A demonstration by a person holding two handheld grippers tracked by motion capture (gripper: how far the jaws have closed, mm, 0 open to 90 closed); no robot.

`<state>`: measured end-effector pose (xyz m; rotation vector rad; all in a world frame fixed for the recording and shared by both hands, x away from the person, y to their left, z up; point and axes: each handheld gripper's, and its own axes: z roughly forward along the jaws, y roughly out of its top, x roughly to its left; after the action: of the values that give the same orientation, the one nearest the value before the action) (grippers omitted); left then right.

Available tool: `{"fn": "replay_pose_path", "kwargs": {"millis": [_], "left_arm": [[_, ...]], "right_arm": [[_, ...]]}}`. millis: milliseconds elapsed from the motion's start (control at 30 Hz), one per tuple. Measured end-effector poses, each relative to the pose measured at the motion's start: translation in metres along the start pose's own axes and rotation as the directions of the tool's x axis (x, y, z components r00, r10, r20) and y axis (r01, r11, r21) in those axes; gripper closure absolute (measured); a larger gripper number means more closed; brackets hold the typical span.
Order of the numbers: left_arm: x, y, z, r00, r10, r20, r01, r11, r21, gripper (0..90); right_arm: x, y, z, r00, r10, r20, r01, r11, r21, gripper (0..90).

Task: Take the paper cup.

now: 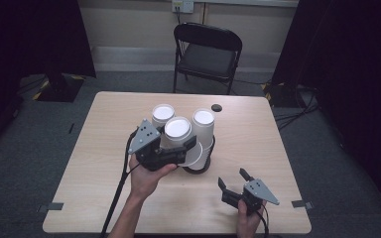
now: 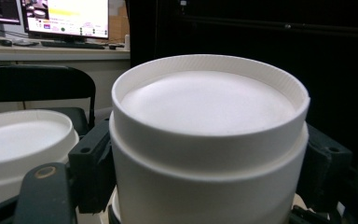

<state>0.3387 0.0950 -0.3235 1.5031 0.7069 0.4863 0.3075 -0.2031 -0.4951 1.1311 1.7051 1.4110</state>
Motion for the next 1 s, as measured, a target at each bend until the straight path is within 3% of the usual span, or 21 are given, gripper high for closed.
{"fn": "replay_pose_path", "kwargs": {"millis": [167,400,667,800,1000], "left_arm": [[0.001,-0.011,-0.003,0.9994,-0.030,0.020,0.029,0.9994,0.019,21.5],[0.004,-0.027,-0.006,0.9965,-0.082,0.014,0.082,0.9956,0.045,21.5],[0.012,-0.046,-0.012,0.9900,-0.141,0.006,0.140,0.9873,0.075,21.5],[0.015,-0.054,-0.015,0.9844,-0.176,0.010,0.174,0.9809,0.086,21.5],[0.014,-0.065,-0.020,0.9762,-0.217,0.001,0.215,0.9709,0.104,21.5]], "right_arm": [[0.001,0.000,0.000,1.0000,-0.008,0.001,0.008,1.000,0.002,13.0],[0.004,0.000,0.000,0.9994,-0.034,0.004,0.034,0.999,0.005,13.5],[0.016,0.001,0.005,0.9963,-0.072,-0.048,0.073,0.997,0.024,16.5],[0.030,0.001,0.008,0.9901,-0.092,-0.106,0.096,0.995,0.032,18.1],[0.053,0.000,0.011,0.9712,-0.150,-0.185,0.154,0.988,0.007,22.1]]}}
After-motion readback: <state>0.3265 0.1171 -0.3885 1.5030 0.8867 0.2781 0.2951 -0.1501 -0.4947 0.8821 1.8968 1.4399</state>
